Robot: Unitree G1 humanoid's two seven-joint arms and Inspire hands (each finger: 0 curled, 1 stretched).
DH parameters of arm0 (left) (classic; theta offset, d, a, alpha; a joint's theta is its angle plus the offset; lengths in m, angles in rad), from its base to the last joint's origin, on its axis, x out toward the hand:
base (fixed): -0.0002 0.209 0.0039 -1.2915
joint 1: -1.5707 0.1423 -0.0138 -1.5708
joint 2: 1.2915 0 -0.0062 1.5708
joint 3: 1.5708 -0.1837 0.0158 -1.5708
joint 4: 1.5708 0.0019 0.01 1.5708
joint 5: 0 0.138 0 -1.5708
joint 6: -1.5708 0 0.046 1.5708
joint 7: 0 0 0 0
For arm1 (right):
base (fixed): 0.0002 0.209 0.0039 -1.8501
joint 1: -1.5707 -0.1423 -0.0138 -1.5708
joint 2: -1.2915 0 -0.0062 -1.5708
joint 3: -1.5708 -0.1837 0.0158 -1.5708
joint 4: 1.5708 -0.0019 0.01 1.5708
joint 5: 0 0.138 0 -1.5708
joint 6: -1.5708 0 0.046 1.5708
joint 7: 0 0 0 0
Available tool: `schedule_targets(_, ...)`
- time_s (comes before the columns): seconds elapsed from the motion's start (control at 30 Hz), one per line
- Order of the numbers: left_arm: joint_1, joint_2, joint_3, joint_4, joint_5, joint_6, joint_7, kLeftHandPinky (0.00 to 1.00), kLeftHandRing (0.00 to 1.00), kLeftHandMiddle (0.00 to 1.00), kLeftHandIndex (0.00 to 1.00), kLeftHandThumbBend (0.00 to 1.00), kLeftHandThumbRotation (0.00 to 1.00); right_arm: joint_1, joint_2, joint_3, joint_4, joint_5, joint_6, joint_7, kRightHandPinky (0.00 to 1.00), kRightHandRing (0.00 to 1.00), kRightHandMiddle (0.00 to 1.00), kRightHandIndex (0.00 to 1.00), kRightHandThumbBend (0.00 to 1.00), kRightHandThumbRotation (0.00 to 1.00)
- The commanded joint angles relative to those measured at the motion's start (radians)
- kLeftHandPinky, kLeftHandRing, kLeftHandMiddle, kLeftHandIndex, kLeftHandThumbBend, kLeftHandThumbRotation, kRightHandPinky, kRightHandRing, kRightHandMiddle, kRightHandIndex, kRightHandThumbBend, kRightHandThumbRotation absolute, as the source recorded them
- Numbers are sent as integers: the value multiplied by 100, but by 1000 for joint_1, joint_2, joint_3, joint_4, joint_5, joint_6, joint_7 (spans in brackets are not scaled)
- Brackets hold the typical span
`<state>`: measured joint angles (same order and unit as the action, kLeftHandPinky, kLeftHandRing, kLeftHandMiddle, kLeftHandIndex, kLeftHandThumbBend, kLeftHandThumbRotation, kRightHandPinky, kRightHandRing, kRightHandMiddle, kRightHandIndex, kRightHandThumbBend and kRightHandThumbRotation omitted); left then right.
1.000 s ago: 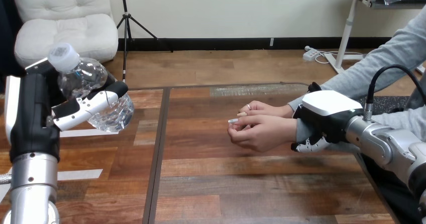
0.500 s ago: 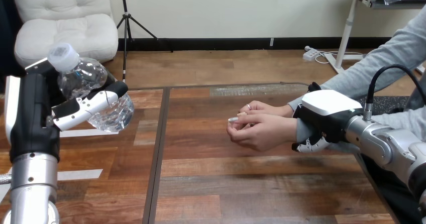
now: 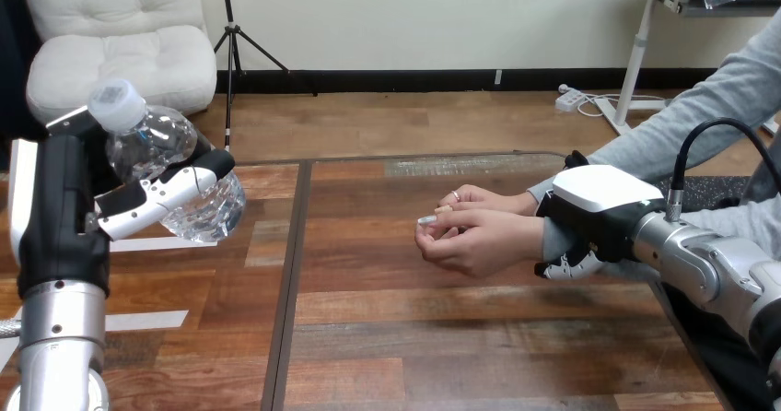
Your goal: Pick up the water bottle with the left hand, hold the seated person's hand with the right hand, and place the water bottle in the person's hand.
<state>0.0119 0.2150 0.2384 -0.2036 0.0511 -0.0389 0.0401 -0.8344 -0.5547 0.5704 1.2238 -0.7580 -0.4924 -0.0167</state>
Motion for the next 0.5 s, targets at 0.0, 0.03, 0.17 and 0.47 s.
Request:
schedule_targets(0.0,-37,1,5,-59,-1,-16,9,27,33,39,40,71,0,-63,-17,-32,-23,25,-16,-17,22,28,36,39,44,21)
schedule_targets(0.03,-38,1,5,-59,-2,-16,9,27,33,39,40,71,0,-63,-17,-33,-23,26,-16,-16,22,28,36,39,44,21)
schedule_targets(0.17,-37,3,5,-56,-5,-19,6,27,33,39,40,71,0,-60,-17,-37,-24,33,-20,-15,22,28,36,39,44,21)
schedule_targets(0.47,-39,4,5,-51,-12,-21,0,27,33,39,40,70,0,-58,-20,-49,-30,52,-32,-10,22,28,36,38,45,19)
